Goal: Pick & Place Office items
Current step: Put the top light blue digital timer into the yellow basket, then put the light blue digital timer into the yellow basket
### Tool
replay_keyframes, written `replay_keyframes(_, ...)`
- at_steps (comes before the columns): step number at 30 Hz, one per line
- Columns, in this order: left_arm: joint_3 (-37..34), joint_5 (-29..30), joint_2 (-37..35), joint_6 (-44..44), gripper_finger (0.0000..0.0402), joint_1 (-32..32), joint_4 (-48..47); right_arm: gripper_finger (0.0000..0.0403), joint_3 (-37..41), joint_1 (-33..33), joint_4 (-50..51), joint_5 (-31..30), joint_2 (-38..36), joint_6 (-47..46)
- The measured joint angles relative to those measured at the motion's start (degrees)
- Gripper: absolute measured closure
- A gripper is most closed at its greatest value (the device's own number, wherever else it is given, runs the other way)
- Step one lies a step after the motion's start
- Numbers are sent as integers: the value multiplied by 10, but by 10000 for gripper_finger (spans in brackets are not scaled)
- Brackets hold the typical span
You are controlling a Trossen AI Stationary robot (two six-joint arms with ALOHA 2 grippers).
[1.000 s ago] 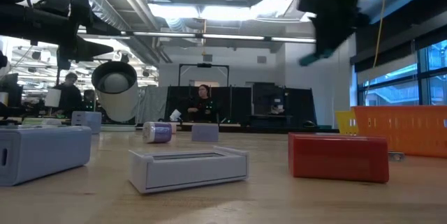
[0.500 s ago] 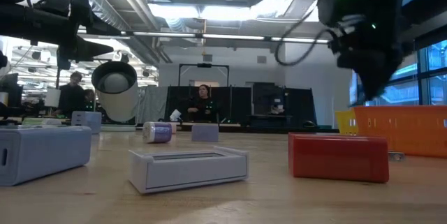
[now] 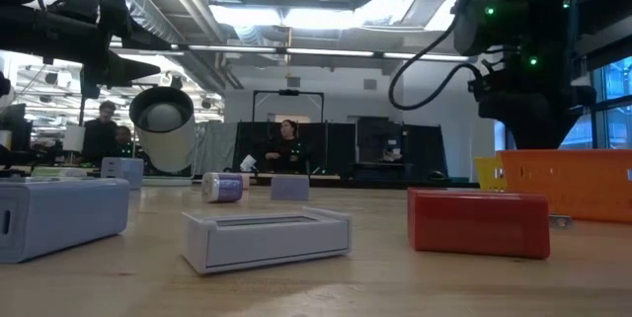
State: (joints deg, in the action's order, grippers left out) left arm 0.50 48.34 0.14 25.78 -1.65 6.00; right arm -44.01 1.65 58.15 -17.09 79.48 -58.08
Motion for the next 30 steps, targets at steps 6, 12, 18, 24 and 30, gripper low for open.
replay_keyframes(6, 0, 0, 0, 0, 150, 0, 0, 179, -4, 0, 2, -13, 0, 0)
replay_keyframes(12, 0, 0, 0, 0, 150, 0, 0, 143, -37, 0, 10, -15, 0, 0)
replay_keyframes(18, 0, 0, 0, 0, 150, 0, 0, 129, -94, -2, 10, -63, 0, 19)
replay_keyframes(24, 0, 0, 0, 0, 150, 0, 0, 133, -110, -2, -115, -143, 0, 35)
replay_keyframes(30, 0, 0, 0, 0, 150, 0, 0, 133, -110, -10, -271, -165, 15, 67)
